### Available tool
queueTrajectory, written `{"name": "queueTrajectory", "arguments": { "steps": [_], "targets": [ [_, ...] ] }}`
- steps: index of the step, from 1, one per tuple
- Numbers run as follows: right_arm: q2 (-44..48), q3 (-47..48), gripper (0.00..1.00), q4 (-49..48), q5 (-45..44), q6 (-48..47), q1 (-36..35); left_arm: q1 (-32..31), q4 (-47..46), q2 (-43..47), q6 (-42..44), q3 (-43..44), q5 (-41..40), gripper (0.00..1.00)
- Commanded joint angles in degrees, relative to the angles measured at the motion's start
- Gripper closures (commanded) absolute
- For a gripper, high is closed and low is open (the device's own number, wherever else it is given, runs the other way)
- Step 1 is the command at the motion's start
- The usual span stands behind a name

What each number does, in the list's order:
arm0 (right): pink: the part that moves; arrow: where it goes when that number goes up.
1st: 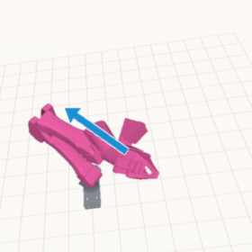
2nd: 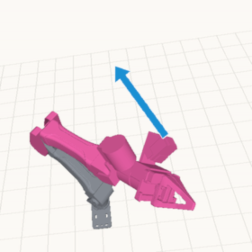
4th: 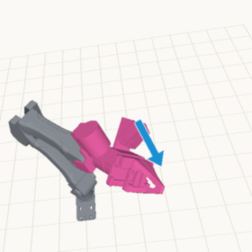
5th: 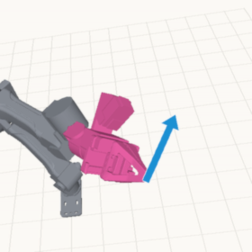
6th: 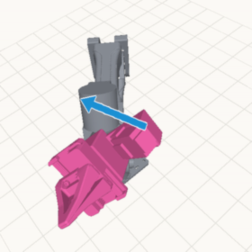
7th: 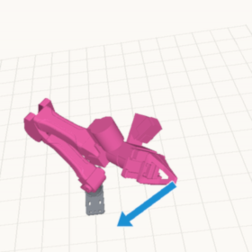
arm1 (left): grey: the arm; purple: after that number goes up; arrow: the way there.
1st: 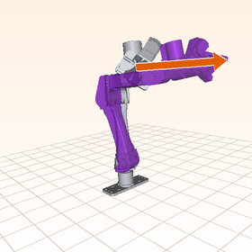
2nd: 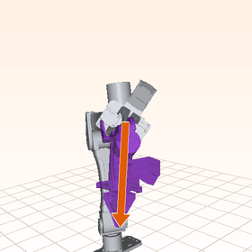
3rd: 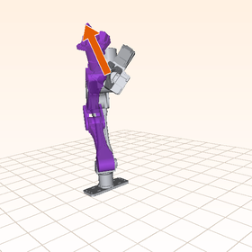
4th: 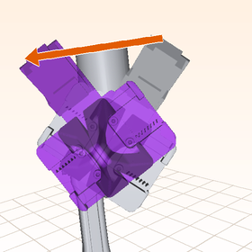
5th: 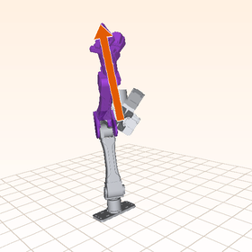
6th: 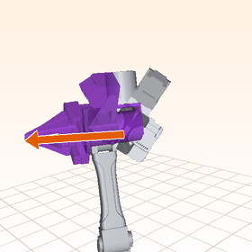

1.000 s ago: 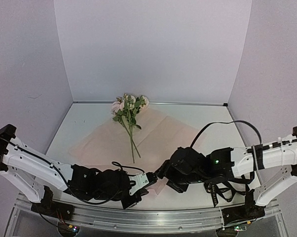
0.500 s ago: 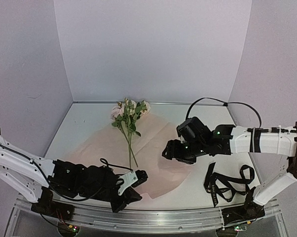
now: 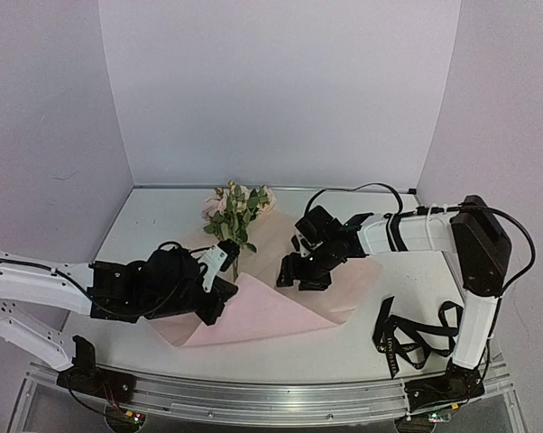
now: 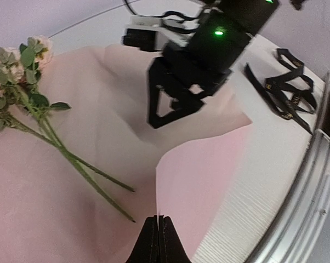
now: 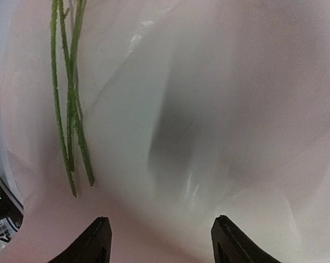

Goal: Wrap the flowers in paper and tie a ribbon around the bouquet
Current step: Fold the bottom corner of the flattened wrapping paper at the center of the board, then press the fold line of the 1/4-folded wrapping paper.

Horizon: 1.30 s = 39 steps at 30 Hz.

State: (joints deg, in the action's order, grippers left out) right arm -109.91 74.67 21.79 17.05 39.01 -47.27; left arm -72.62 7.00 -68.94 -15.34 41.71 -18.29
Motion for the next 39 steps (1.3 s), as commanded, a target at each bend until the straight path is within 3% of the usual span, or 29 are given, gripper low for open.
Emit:
{"name": "queueTrajectory", "arguments": {
  "steps": [1,10,17,29,35,39],
  "targets": [
    [2.3,2.3,0.32,0.4,1.1,-0.4,2.6,9.2,-5.3,-4.2,5.7,5.1,4.2,1.00],
    [7.0,2.2,0.23,0.5,-3.7,0.0,9.1,27.3,-8.7,-19.5,15.0,16.9,25.8,1.00],
    [8.3,3.4,0.17,0.4,-5.8,-2.1,10.7,35.1,-6.4,-31.2,18.9,26.0,37.1,1.00],
    [10.4,-2.4,0.16,-0.3,-5.9,-3.1,7.0,36.8,-0.7,-44.4,21.0,38.9,46.3,1.00],
    [13.3,-8.3,0.08,-0.3,-3.9,-4.9,6.8,36.8,1.0,-47.3,21.2,40.3,45.2,1.00],
    [15.0,-8.6,0.07,2.7,-8.7,-5.7,5.4,37.1,0.5,-47.5,20.9,39.1,42.5,1.00]
  ]
}}
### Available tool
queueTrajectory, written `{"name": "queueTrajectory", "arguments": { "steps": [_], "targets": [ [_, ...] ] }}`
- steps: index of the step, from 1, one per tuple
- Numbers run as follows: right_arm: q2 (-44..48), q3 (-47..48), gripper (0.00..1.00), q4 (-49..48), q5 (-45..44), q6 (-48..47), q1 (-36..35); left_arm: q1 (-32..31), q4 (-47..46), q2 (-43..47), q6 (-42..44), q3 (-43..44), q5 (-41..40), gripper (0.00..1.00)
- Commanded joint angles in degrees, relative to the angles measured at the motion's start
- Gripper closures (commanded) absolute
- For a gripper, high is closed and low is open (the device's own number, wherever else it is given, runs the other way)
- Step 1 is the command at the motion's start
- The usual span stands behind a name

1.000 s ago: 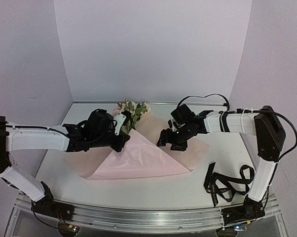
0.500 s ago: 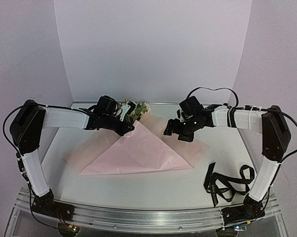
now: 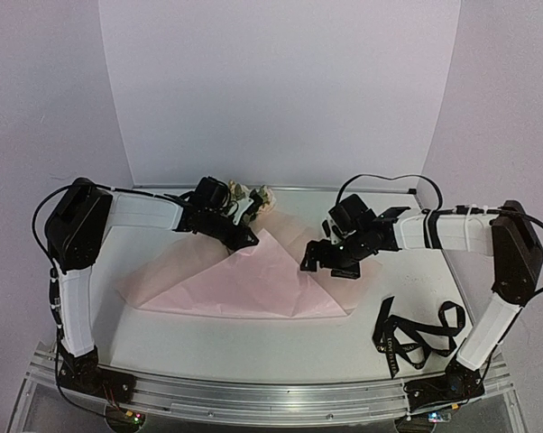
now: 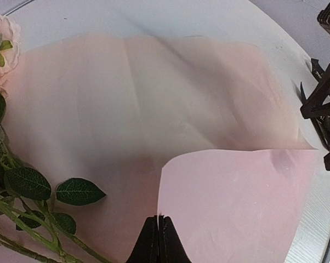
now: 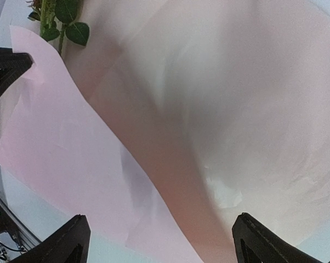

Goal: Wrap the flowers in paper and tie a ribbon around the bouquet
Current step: Press the fold line of the 1/4-folded wrapping paper.

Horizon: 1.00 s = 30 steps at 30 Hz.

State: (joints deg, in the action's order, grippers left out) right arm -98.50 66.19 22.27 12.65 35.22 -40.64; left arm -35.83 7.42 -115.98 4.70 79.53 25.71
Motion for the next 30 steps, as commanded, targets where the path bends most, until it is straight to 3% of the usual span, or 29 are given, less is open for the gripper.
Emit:
{"name": "queueTrajectory", "arguments": {
  "steps": [1,6,12,25,30],
  "targets": [
    [4.1,0.6,0.07,3.6,-6.1,-2.3,-1.8,0.4,-0.2,-0.6,0.8,1.2,-1.8,1.00],
    [3.8,5.9,0.12,9.0,-10.8,-3.9,-7.2,0.6,0.7,-2.4,0.1,2.7,-2.7,1.00],
    [-3.8,9.2,0.30,7.2,-6.1,-0.4,-10.3,0.7,0.1,-2.9,-0.8,2.5,-4.1,1.00],
    [-11.1,4.4,0.59,0.5,-4.8,7.6,-11.2,0.9,-0.5,-3.5,-1.8,2.3,-4.6,1.00],
    [-11.1,3.2,0.63,0.6,-6.4,8.8,-11.2,0.9,-0.6,-3.6,-2.9,2.5,-4.9,0.99]
  ]
}}
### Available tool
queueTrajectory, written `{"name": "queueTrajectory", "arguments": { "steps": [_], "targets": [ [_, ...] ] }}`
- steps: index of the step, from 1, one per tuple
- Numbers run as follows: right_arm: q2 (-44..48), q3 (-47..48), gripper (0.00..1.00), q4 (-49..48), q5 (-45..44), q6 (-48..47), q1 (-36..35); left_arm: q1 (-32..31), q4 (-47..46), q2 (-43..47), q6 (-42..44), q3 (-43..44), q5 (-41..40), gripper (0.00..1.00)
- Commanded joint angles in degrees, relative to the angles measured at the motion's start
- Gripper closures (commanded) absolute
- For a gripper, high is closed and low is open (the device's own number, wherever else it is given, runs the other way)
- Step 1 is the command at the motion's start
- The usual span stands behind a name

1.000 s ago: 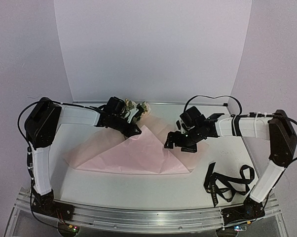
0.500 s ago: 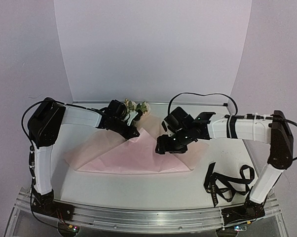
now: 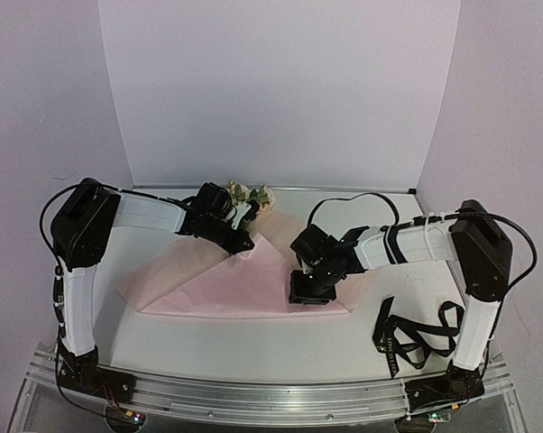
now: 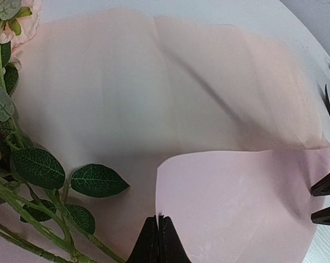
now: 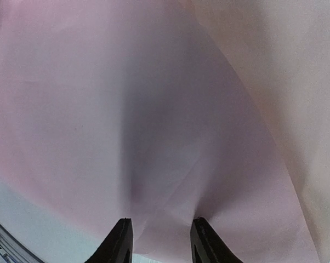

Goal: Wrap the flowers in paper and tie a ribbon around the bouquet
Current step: Press the fold line of the 1/4-folded wrapping paper.

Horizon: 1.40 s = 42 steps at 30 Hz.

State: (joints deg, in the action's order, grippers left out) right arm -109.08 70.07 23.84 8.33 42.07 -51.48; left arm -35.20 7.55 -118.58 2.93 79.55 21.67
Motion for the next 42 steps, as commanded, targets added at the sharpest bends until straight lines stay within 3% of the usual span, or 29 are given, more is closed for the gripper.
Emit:
{"name": "queueTrajectory", "arguments": {
  "steps": [1,7,12,18,24,28,31,36,42],
  "targets": [
    [-0.7,-0.7,0.63,-1.0,-2.2,2.0,-0.4,0.3,-0.9,-0.7,-1.8,2.4,-1.0,0.98],
    [-2.2,-0.1,0.64,-0.7,-2.5,2.2,-0.3,0.3,-1.8,2.2,-6.2,1.4,-4.4,0.84],
    [-2.9,0.1,0.65,-0.2,-3.2,3.1,-0.3,0.3,-1.3,5.4,-8.7,1.2,-7.4,0.64],
    [-3.5,0.8,0.66,1.5,-4.9,5.1,-0.3,0.3,3.6,14.1,-15.0,0.4,-8.1,0.49],
    [-1.9,-0.8,0.68,1.9,-7.1,8.2,-0.3,-1.3,4.0,25.9,-28.7,-12.6,2.8,0.57],
    [0.2,-1.8,0.68,1.9,-9.4,10.1,-0.4,-8.2,1.9,29.3,-33.4,-21.1,6.6,0.64],
    [1.5,-2.3,0.69,1.8,-11.3,11.4,-0.4,-11.7,-3.0,28.8,-36.6,-25.7,8.5,0.70],
    [2.8,-2.7,0.69,1.9,-13.8,13.1,-0.6,-12.1,-10.7,25.9,-39.3,-30.4,11.1,0.76],
    [3.5,-2.0,0.69,2.0,-15.3,14.0,-1.0,-12.1,-11.5,20.5,-38.1,-31.3,10.4,0.80]
  ]
}}
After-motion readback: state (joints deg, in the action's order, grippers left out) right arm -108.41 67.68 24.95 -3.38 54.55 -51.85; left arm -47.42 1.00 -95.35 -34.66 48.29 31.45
